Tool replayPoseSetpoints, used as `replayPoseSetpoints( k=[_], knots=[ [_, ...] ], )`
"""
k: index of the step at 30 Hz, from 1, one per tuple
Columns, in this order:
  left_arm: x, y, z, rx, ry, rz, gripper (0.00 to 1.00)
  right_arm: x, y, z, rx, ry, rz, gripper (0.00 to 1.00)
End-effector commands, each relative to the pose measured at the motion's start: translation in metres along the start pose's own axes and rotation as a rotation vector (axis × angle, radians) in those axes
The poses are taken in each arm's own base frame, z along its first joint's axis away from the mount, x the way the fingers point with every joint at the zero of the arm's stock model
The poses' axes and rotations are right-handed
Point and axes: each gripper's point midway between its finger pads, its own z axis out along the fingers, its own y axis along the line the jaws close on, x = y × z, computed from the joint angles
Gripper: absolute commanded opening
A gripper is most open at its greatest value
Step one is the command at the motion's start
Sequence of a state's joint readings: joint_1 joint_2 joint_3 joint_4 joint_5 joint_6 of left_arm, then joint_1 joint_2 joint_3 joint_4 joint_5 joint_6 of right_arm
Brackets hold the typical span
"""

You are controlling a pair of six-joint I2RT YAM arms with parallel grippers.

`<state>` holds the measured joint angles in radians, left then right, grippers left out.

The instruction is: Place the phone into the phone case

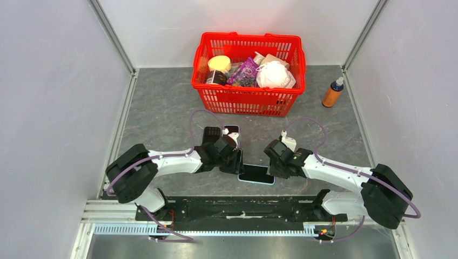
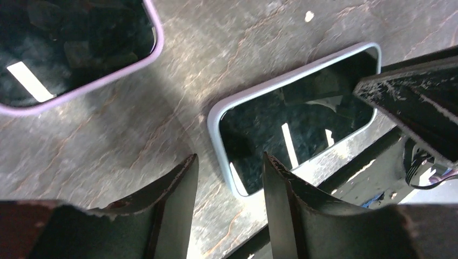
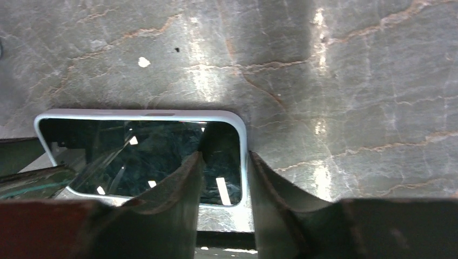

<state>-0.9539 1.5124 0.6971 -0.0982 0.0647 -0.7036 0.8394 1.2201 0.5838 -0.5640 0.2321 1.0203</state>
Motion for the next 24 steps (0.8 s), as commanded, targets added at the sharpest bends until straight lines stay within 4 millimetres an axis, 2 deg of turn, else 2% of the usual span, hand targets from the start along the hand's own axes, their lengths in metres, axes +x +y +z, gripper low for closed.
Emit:
replayPoseSetpoints(
  k=[1,5,11,16,20,24],
  knots=[
    [0.01,-0.002,0.018,0.013,0.046,-0.041,0.52,0.009,-0.004,0.01,0.007,0.03,0.001,0.39],
    [0.019,-0.002,0.023,-0.013,0.073,-0.017,0.44,0.017,0.002,0.013,-0.024,0.054,0.011,0.3],
    [0.044,0.003,0.031,-0.061,0.131,0.025,0.21,0.03,0.017,0.02,-0.039,0.073,-0.025,0.2],
    [0.065,0.001,0.035,-0.1,0.157,0.071,0.13,0.043,0.03,0.029,-0.033,0.093,-0.055,0.17],
    [0.074,0.002,0.033,-0.109,0.17,0.074,0.08,0.038,0.029,0.025,-0.023,0.072,-0.055,0.15],
    [0.058,0.002,0.016,-0.136,0.114,0.102,0.08,0.02,0.028,0.008,-0.043,0.029,-0.051,0.18]
  ],
)
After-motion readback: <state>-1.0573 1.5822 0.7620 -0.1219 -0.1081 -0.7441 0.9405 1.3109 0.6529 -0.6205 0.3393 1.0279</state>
